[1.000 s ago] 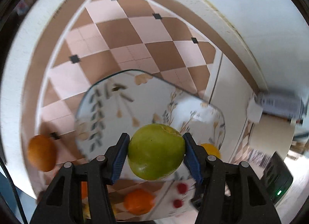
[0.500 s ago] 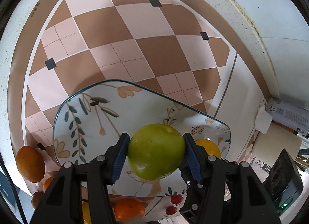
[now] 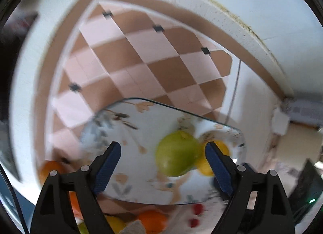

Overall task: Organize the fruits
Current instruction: 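Lift both tools away from the plate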

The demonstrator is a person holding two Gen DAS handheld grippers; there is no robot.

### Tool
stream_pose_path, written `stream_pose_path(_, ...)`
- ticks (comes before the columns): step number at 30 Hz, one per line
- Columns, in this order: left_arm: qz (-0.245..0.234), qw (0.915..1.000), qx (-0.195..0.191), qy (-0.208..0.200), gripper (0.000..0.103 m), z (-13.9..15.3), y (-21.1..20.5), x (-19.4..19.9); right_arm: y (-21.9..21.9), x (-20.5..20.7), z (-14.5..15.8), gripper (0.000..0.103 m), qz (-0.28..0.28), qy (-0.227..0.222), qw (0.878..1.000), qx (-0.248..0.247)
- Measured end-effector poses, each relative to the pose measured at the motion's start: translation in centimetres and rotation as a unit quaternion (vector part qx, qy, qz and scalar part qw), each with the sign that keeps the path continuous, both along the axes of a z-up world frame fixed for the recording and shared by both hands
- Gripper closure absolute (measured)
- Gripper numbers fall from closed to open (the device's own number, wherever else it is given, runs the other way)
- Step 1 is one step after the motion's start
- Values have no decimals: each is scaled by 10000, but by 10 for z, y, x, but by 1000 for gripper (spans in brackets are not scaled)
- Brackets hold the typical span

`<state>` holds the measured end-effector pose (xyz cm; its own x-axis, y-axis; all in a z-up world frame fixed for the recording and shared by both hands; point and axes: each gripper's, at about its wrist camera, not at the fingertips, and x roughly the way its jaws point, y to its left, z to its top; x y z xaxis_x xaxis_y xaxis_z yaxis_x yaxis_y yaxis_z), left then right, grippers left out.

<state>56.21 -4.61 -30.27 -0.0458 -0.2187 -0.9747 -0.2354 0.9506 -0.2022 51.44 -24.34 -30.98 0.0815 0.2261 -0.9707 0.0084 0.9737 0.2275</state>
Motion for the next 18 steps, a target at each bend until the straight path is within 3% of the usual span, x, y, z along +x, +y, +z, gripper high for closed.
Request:
stream_pose_path(4, -474, 9935, 930, -447, 18, 22, -8, -25, -5, -24, 16, 12, -219, -58, 9996, -138)
stream_pose_path(8, -823, 9838, 1352, -843, 18, 41, -8, -54, -3, -49, 33, 12, -505, -82, 9985, -201)
stream_pose_path(18, -1188, 9689, 1496, -1573, 18, 98, 25, -123, 19, -113, 93, 12, -599, -622, 9948, -540)
